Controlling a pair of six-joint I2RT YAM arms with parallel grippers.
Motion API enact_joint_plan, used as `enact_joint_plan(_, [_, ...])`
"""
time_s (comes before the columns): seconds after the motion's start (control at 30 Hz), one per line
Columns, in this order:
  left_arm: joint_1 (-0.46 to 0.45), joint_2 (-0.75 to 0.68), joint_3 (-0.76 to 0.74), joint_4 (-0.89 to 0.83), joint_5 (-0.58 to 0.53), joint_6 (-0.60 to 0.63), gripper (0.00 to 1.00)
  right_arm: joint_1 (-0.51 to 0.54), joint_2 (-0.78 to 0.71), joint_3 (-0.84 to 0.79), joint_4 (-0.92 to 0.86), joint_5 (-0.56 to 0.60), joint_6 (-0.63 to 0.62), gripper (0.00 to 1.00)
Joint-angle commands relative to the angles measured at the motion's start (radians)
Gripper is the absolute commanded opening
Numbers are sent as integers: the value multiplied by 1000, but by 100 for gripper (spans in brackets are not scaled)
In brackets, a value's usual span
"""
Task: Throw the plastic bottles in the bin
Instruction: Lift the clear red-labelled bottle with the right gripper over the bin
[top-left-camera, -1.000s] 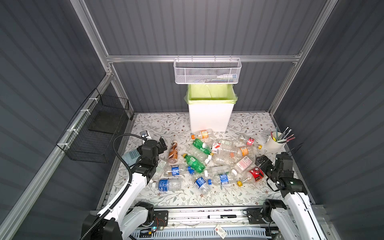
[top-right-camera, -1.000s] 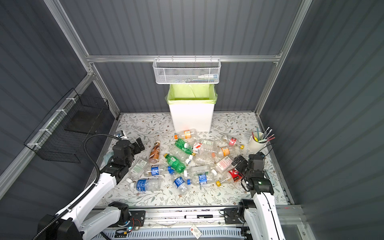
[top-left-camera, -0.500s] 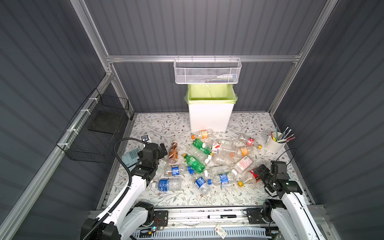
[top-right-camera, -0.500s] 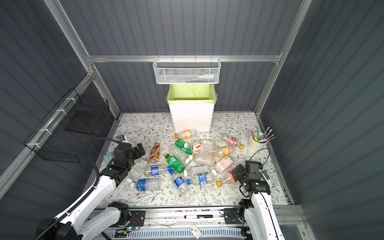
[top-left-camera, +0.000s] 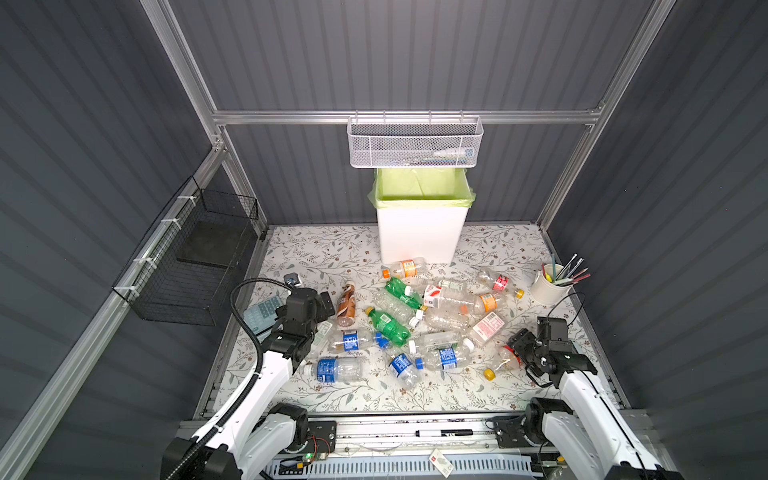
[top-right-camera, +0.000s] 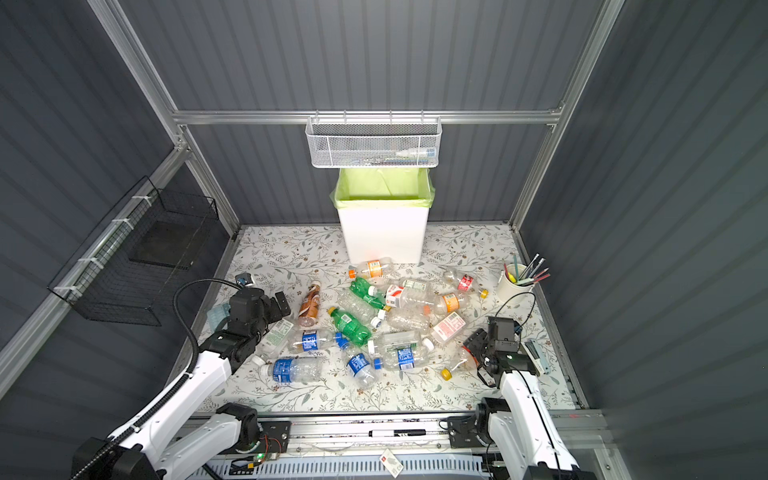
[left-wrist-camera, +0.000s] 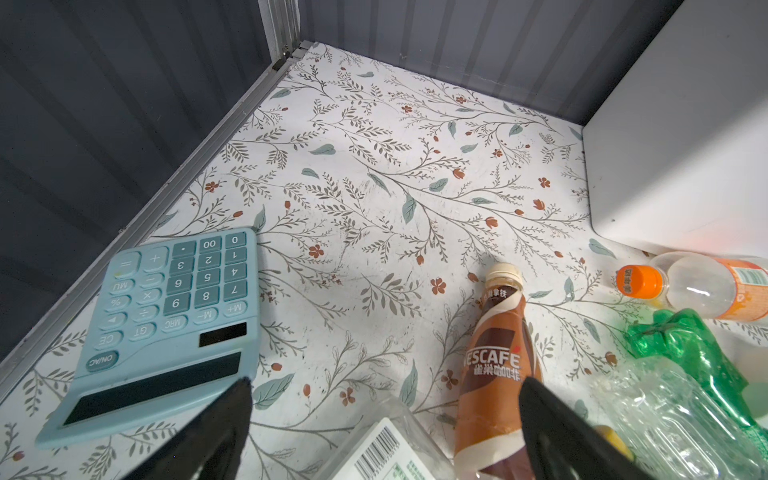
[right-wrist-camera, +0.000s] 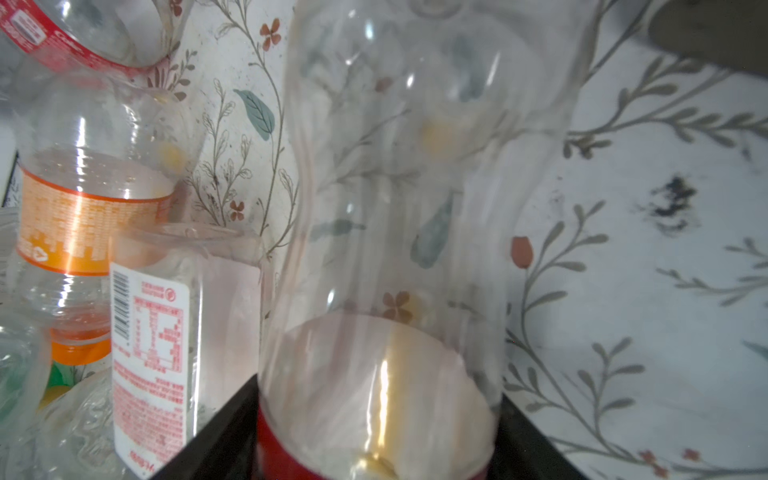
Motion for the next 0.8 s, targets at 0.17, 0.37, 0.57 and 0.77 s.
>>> enact_joint_plan(0.17, [-7, 37, 75, -57, 6, -52, 100, -2, -143, 69, -58, 5, -37, 62])
enact_joint_plan(0.37, [-6, 63, 91, -63, -20, -101, 100, -2, -235, 192, -30, -27, -98, 53])
enact_joint_plan(0.57, [-6, 137, 150, -62, -56, -110, 100, -2, -199, 482, 72, 46, -222, 54])
enact_joint_plan(0.77, [-6, 226, 215, -50, -70, -102, 100, -2, 54, 812, 342, 77, -253, 53])
